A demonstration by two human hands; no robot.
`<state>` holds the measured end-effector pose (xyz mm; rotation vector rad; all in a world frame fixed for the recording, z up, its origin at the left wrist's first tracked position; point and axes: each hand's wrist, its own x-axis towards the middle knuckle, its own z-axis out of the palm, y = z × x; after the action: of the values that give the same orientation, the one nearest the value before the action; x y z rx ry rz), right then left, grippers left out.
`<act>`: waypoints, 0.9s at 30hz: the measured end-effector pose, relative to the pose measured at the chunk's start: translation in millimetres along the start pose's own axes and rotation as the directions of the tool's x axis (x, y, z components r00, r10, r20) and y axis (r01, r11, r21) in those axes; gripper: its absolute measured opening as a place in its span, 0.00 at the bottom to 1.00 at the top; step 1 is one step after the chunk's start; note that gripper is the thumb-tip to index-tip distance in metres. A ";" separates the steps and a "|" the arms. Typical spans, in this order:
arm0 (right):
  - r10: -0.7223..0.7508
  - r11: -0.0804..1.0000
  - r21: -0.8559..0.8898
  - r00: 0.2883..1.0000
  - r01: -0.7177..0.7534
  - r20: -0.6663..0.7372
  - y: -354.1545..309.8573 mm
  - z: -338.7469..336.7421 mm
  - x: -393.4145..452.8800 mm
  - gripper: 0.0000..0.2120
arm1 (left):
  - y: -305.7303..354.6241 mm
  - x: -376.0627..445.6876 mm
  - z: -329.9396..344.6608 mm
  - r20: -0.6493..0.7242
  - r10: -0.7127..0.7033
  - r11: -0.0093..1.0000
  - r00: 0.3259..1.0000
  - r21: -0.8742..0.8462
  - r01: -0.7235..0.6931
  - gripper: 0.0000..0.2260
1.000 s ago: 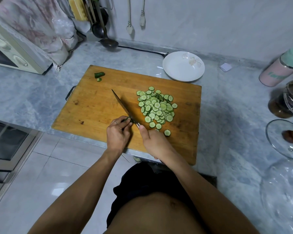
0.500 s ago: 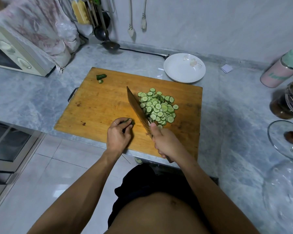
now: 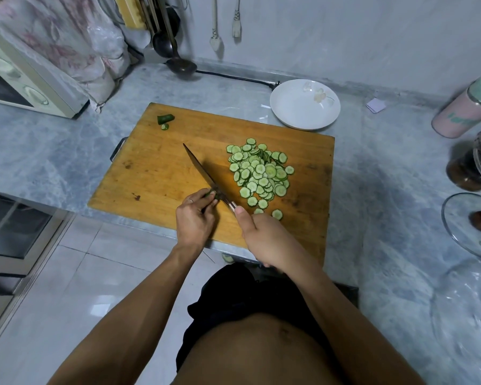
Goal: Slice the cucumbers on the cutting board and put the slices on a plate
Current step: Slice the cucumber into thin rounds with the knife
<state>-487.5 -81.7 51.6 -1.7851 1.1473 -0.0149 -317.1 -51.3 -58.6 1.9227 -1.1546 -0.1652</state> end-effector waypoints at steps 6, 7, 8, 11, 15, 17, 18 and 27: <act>-0.003 0.998 -0.059 1.000 0.002 -0.021 1.2 18.6 28.2 0.30 | 2.7 0.5 1.5 -0.018 -0.014 1.000 1.000 0.000 0.014 0.11; 0.000 0.998 -0.070 1.000 -0.002 -0.026 2.2 21.7 31.6 0.30 | 2.4 -0.2 1.9 -0.021 -0.013 1.000 1.000 0.002 0.013 0.11; -0.001 0.997 -0.079 1.000 -0.002 -0.031 3.1 23.5 33.3 0.30 | 1.6 -0.6 2.4 -0.025 -0.019 1.000 0.999 0.001 0.019 0.11; 0.013 0.998 -0.056 1.000 -0.015 -0.028 4.0 21.7 33.6 0.30 | -0.4 -0.3 3.8 -0.024 -0.041 0.999 0.999 -0.012 0.041 0.11; 0.110 0.988 0.111 0.994 -0.108 -0.013 11.8 9.7 34.6 0.33 | -2.1 -0.7 3.3 -0.015 -0.036 0.999 0.999 0.003 0.036 0.10; 0.148 0.974 0.179 0.989 -0.143 -0.016 15.6 4.0 31.7 0.32 | -2.8 -0.9 2.7 -0.010 -0.044 0.999 0.999 0.000 0.044 0.09; 0.157 0.970 0.193 0.987 -0.150 -0.021 17.1 1.3 29.8 0.32 | -2.6 -0.9 2.3 -0.005 -0.047 0.999 0.999 -0.004 0.047 0.08; 0.096 0.983 0.160 0.995 -0.090 -0.033 14.8 -2.5 18.0 0.30 | -1.0 0.7 -1.3 -0.041 -0.011 1.000 0.999 -0.002 0.010 0.08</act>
<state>-488.9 -97.2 34.0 -1.5966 1.2230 -0.0847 -315.4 -50.8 -58.3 1.9221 -1.1171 -0.1322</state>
